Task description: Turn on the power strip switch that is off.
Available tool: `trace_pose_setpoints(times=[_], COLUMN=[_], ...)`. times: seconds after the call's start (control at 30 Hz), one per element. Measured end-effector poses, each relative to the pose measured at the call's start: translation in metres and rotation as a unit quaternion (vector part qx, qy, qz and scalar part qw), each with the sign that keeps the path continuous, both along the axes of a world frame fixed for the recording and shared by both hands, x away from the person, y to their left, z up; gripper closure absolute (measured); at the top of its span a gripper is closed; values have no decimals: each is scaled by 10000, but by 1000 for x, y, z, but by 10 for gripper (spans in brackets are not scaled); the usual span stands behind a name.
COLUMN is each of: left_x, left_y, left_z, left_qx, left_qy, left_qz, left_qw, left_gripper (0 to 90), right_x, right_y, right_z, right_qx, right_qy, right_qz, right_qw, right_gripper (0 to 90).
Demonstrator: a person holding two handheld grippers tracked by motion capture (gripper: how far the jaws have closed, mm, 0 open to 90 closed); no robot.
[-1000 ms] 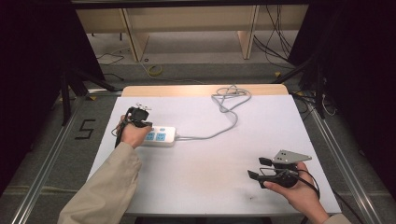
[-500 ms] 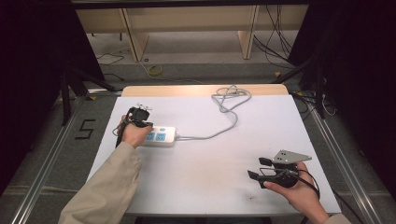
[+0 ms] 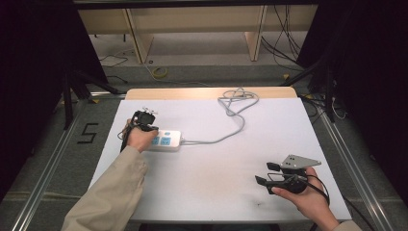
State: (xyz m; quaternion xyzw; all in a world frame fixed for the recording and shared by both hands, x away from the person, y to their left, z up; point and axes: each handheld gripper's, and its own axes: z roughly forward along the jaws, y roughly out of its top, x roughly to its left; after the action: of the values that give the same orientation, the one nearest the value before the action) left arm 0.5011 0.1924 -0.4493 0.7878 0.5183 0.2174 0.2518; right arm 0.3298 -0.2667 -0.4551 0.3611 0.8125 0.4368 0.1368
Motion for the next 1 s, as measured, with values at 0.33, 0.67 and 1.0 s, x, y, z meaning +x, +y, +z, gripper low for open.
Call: trace_pose_setpoints(times=[0.33,0.67,1.0], left_x=[1,2,2], left_y=[-1,-4,-4], left_z=[-1,-1,-1], left_qx=[12,85,114], left_qy=[22,68,108], left_qz=[-8,-3,7], left_qw=[10000,9999,9999], left_gripper=[900,900,900], right_x=[0,0,-1], right_y=[0,0,0], right_z=[0,0,0], right_qx=[-3,5,10], right_qy=[1,0,9], right_qz=[5,11,13], right_qw=[10000,10000,10000], right_gripper=[307,307,307])
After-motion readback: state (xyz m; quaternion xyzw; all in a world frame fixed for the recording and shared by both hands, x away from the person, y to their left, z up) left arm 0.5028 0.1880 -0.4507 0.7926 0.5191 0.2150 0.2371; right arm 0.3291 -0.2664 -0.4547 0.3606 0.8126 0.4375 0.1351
